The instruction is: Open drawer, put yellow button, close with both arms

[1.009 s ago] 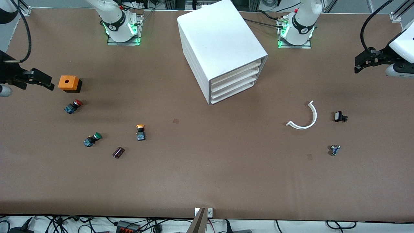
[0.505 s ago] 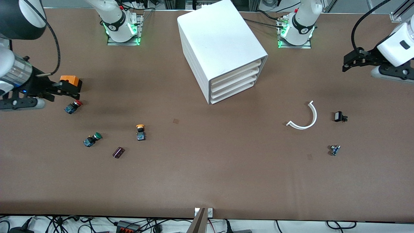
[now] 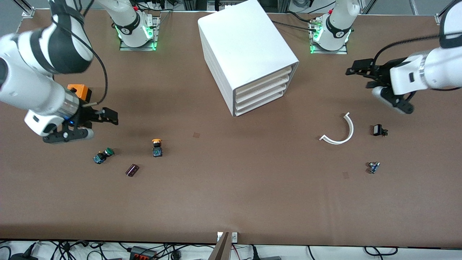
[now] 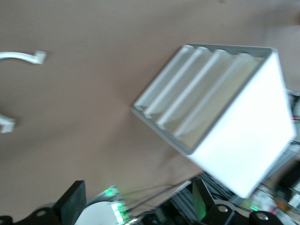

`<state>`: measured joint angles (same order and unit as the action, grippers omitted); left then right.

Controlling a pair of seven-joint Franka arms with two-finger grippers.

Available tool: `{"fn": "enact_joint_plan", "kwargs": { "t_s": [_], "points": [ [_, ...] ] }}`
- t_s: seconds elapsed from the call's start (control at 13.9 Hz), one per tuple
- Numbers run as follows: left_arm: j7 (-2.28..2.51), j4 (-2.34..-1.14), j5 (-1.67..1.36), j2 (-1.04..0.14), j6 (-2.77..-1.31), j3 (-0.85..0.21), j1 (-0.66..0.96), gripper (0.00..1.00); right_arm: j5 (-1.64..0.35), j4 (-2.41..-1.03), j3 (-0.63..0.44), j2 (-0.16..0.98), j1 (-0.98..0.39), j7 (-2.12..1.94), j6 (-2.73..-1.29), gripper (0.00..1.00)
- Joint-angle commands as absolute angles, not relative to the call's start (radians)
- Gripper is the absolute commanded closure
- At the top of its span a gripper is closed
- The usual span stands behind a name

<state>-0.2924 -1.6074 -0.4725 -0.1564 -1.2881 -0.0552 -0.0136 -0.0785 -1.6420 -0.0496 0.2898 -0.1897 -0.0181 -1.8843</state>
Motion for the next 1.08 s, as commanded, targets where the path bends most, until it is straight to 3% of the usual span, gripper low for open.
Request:
{"fn": "enact_joint_plan", "kwargs": {
  "t_s": [0.0,0.65,1.01],
  "points": [
    [-0.365,-1.617,-0.644,-0.234,-1.244,-0.061,-0.006,0.00,-0.081,-1.609,-0.054,0.365,-0.227,-0.020,-1.920,0.00],
    [-0.702,-1.739,-1.003,-0.503,-1.255,-0.095,0.012,0.00,-0.084,-1.591,-0.055,0.592,-0.273,-0.020,-2.066,0.00],
    [-0.921,-1.909,-1.119,-0.529,-1.353,-0.101,0.058,0.00,-0.084,-1.559,-0.054,0.670,-0.302,-0.018,-2.106,0.00]
  ]
}}
